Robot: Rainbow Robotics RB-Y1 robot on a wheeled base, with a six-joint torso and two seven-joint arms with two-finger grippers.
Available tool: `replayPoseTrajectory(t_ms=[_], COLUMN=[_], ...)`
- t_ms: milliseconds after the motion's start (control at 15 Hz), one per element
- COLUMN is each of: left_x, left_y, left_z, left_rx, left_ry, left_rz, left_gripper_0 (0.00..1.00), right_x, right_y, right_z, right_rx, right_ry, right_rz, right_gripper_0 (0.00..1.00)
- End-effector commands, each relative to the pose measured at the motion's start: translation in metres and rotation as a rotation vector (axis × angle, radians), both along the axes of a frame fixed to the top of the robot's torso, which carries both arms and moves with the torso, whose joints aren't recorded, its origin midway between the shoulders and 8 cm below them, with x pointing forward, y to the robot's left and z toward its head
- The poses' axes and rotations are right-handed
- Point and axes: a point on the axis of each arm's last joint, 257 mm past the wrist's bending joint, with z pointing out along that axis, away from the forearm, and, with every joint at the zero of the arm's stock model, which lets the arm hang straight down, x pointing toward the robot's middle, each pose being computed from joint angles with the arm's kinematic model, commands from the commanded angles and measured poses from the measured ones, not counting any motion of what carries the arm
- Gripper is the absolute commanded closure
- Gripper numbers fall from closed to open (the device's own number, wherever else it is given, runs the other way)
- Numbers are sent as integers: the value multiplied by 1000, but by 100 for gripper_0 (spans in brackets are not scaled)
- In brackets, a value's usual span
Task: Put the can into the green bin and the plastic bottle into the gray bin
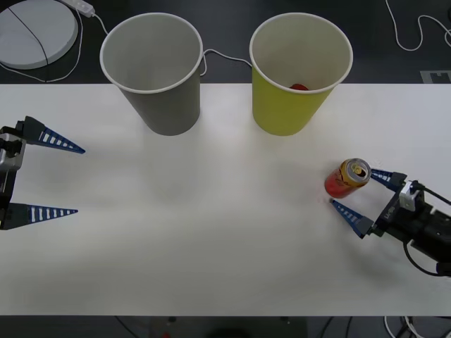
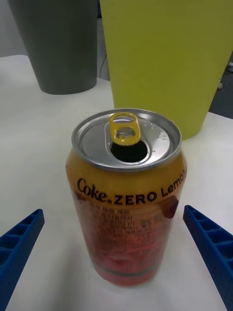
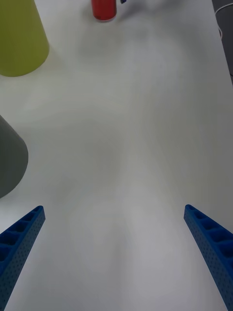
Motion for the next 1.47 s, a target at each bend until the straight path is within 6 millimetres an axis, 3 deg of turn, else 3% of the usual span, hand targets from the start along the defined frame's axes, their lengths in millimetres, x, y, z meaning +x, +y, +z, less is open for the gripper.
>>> replayPoseTrajectory(t_ms=[67, 533, 600, 667, 733, 1133, 1467], left_x=[0, 0, 0, 0, 0, 0, 0], left_y=[0, 0, 0, 0, 0, 0, 0], left_z=[0, 0, 0, 0, 0, 0, 0], left_rx=[0, 0, 0, 0, 0, 0, 0], left_ry=[0, 0, 0, 0, 0, 0, 0], left_rz=[0, 0, 0, 0, 0, 0, 0], left_gripper_0=[0, 0, 0, 0, 0, 0, 0], right_x=[11, 22, 21, 21, 21, 20, 17], right_y=[12, 24, 24, 24, 24, 26, 28], right_z=[0, 3, 2, 2, 3, 3, 17], right_rx=[6, 4, 0, -1, 0, 8, -6], right_ry=[-10, -25, -26, -27, -27, -24, -25], right_rz=[-10, -14, -13, -11, -12, -7, 42], right_gripper_0=[0, 0, 8, 63, 97, 100, 100])
